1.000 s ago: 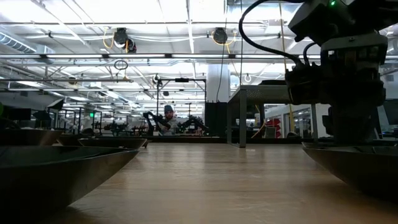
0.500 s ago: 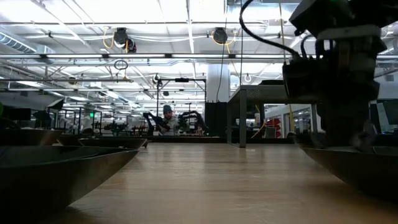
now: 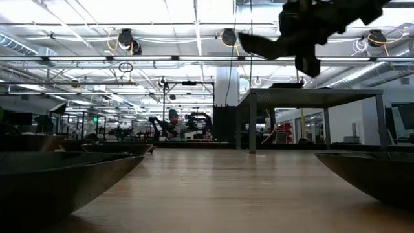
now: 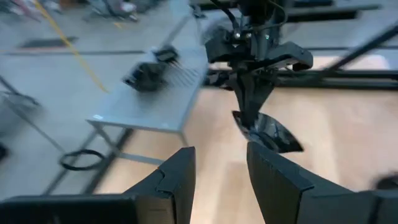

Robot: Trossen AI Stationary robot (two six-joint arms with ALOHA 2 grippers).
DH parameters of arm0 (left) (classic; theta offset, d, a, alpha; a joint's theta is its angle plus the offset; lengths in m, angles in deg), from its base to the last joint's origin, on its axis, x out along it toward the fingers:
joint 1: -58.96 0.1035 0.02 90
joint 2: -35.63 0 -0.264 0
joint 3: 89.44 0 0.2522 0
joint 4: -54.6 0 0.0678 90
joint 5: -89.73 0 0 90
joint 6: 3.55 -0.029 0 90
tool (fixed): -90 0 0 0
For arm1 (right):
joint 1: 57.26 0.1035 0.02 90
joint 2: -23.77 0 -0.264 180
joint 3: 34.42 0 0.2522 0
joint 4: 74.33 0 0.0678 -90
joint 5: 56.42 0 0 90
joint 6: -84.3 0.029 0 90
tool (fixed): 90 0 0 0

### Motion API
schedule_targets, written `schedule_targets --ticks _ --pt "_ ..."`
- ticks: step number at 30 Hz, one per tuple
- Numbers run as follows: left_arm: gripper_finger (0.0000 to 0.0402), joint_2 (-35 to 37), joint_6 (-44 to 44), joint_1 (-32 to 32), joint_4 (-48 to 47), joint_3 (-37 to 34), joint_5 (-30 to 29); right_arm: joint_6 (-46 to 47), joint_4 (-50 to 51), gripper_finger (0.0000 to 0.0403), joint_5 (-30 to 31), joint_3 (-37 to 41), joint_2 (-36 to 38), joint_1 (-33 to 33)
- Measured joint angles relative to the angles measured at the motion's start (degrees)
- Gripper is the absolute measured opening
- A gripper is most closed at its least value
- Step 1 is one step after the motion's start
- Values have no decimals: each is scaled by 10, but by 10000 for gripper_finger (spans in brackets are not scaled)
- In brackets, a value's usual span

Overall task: Pick & Place Mini shaped plates
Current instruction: Put the leaf-shaped plate on the shelf

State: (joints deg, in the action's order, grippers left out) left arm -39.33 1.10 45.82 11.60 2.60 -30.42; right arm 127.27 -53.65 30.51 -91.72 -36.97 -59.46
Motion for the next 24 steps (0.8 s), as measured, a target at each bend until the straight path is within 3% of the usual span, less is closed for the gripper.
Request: schedule_targets --ticks 6,14,19,24 --pt "150 0 -52 23 59 0 -65 -146 211 0 -8 -121 7 -153" --pt "150 0 -75 72 129 0 -68 -349 372 0 -75 -292 -66 -325" --pt "150 0 -73 98 144 0 -67 -458 424 0 -75 -361 -125 -374" --pt "150 0 -69 114 146 0 -67 -559 451 0 -76 -370 -172 -382"
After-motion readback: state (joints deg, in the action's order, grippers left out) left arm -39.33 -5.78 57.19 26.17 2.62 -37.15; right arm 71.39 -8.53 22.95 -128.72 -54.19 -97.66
